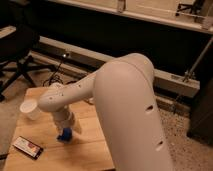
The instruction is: Place the white sponge in the ceramic bowl
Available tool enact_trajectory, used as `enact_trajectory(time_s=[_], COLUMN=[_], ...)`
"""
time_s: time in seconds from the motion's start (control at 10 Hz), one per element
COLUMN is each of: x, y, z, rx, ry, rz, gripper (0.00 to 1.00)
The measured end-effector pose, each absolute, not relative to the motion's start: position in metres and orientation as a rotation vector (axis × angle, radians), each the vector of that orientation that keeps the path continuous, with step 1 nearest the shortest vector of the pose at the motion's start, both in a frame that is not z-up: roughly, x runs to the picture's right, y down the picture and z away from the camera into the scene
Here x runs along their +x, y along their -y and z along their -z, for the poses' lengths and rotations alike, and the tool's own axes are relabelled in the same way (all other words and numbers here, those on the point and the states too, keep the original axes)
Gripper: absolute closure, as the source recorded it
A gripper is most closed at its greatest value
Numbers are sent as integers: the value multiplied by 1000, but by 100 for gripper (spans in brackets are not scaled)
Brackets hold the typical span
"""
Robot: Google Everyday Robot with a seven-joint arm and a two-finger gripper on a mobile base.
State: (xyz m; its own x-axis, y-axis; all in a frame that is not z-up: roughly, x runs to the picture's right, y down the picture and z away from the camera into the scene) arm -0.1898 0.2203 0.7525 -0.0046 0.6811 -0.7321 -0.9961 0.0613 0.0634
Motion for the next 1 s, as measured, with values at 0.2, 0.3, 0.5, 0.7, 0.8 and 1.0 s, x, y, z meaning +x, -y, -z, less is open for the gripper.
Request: enact_trajectory(time_s=[0.2,0.3,0.5,0.7,0.8,1.0], x=[-193,-195,-192,-194,-196,-211], y=[-222,-222,-221,-222,-221,-219], z=[-756,-756,-757,-756,-757,-758], rx=[-582,-584,-582,-581,-589,-695], ry=[-704,-702,-704,-702,-697,-665], rz=[-1441,-1439,-1443,-1442,-1451,-1508], gripper=[35,35,35,35,35,35])
